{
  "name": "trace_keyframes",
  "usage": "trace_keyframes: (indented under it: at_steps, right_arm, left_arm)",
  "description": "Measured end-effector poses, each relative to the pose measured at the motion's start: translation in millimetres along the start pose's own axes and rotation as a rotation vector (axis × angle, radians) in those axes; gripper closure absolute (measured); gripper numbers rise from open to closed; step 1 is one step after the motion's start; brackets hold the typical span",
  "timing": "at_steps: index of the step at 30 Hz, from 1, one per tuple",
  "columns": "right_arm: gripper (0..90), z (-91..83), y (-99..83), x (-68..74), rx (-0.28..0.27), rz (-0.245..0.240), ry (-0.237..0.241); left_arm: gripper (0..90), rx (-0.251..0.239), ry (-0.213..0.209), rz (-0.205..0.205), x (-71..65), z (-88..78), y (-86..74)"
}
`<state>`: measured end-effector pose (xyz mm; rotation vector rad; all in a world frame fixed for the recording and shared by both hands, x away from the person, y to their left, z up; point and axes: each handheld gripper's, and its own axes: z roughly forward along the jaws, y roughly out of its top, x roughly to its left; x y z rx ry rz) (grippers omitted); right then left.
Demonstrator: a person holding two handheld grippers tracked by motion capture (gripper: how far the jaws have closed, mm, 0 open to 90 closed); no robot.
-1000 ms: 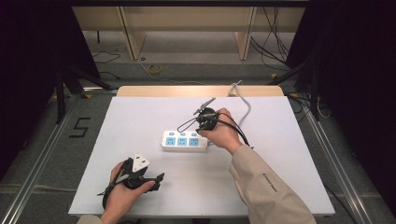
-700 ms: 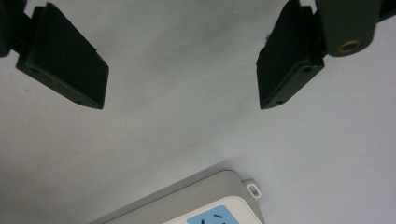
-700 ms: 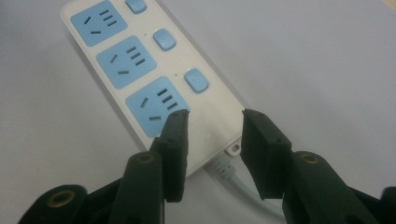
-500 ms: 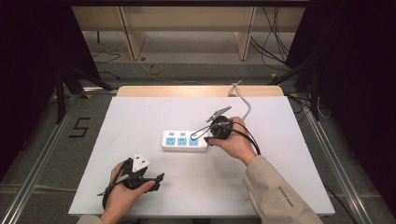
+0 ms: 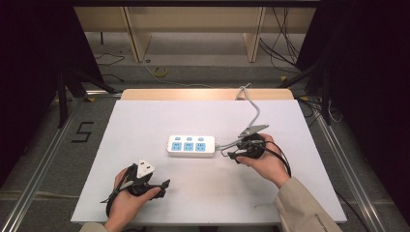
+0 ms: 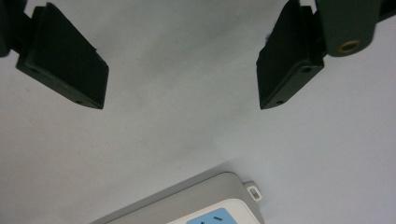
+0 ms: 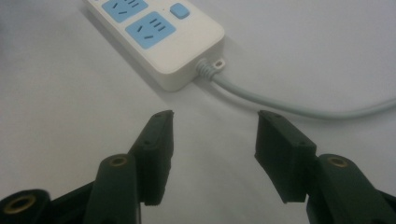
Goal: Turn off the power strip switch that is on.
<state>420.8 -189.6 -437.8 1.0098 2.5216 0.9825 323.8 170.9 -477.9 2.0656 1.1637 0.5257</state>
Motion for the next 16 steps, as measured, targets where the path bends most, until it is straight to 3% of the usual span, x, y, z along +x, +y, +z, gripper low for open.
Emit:
trace_keyframes:
  at_steps: [11, 16]
  right_arm:
    - [43.6, -30.4, -64.4, 5.0, -0.119, 0.054, -0.019]
    - [42.4, -40.1, -79.7, 9.9, -0.163, 0.064, -0.023]
  left_arm:
    - [16.0, -0.012, -0.013, -0.015, 1.4, 0.8, 0.1]
    - [15.8, -0.009, -0.012, -0.03, 4.7, 3.3, -0.4]
